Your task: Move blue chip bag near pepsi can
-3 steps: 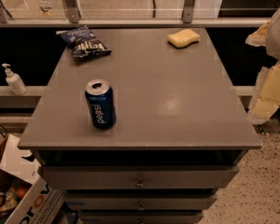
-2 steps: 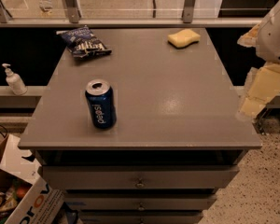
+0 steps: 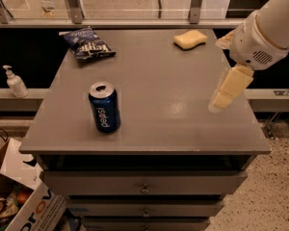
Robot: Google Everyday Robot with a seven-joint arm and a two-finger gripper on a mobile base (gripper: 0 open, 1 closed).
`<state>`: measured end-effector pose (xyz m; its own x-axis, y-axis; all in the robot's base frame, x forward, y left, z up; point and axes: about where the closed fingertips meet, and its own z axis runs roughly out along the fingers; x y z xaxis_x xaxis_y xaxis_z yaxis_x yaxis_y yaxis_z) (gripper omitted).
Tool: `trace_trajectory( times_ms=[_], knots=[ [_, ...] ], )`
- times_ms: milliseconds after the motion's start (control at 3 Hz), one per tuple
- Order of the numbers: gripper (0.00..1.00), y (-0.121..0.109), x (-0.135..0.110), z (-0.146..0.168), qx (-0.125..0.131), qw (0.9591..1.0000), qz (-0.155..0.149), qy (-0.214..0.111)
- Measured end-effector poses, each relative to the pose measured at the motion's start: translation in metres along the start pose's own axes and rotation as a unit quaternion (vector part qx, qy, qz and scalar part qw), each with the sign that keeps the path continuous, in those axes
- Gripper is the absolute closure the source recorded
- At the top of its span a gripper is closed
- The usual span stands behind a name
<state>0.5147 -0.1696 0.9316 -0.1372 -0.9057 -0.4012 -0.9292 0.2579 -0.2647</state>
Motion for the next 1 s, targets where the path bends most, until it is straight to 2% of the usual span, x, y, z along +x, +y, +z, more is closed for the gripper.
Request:
trace_trajectory(
  times_ms=[333,667,1000],
  knots=[
    [0.00,-0.025,-0.023,0.036,-0.005,0.9984,-0.009,-0.056],
    [0.00,-0.045,-0.050,0.070,-0.017,0.9935,-0.014,-0.111],
    [0.00,-0.063,-0.078,0.113,-0.035,0.9869,-0.012,-0.157]
  ],
)
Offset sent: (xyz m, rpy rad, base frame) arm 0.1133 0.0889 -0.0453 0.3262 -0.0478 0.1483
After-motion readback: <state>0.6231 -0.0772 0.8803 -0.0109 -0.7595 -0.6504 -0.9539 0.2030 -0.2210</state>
